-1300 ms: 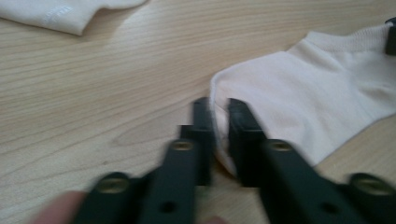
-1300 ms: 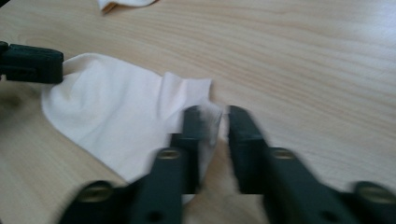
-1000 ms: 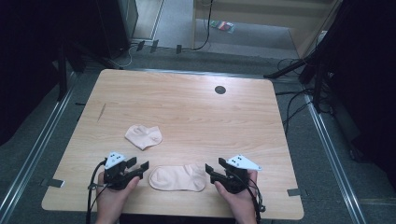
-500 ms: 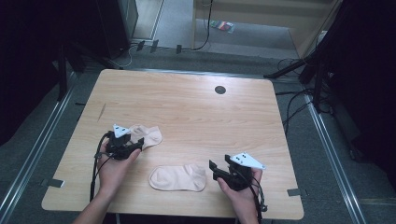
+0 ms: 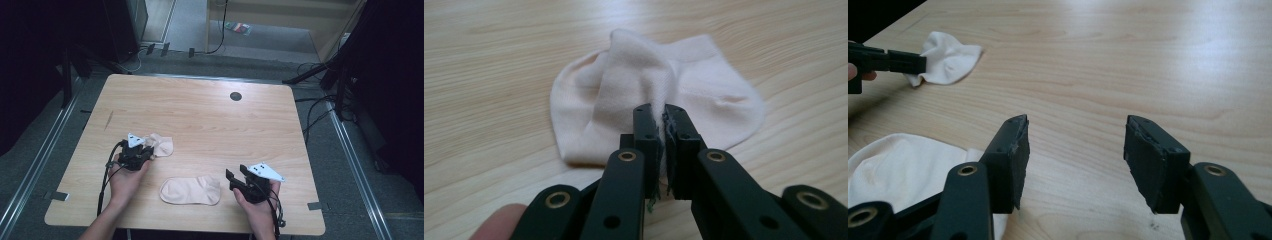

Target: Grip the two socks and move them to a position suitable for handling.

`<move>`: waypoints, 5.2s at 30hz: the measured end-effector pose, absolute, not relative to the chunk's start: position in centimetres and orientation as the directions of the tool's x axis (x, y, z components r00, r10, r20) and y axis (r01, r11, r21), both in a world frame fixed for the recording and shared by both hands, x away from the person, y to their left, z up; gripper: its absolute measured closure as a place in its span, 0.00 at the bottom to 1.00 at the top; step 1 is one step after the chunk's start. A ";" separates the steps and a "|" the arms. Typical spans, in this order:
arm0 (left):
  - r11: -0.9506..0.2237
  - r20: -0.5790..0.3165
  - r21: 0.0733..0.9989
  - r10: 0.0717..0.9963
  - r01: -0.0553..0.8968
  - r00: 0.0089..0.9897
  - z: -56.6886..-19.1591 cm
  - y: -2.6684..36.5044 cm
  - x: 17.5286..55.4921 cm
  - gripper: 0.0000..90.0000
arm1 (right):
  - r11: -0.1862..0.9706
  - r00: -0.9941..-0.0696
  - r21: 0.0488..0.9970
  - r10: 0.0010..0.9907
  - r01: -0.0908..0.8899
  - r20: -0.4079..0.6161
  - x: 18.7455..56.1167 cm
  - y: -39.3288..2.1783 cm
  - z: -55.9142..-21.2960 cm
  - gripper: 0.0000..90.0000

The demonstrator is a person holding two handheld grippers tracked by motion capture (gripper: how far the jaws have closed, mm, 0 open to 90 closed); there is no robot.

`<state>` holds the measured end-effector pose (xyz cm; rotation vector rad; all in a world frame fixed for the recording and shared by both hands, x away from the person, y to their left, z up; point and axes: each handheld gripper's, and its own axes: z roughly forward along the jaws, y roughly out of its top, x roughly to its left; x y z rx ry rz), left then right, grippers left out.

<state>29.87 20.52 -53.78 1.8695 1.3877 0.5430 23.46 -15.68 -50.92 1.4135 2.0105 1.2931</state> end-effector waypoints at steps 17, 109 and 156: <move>-0.243 -0.149 0.794 0.812 0.558 0.565 -53.7 14.6 30.0 0.62 | 0.098 -0.416 0.854 0.898 0.511 0.145 26.1 -13.5 -49.7 0.56; -0.272 -0.009 0.791 0.891 0.548 0.455 -53.6 17.9 28.2 0.43 | 0.243 -0.566 0.744 0.796 0.622 0.213 34.2 -9.5 -50.4 0.96; -0.131 -0.179 0.777 0.892 0.616 0.415 -51.7 16.9 32.0 1.00 | 0.257 -0.495 0.787 0.866 0.560 0.070 33.0 -11.5 -52.4 0.98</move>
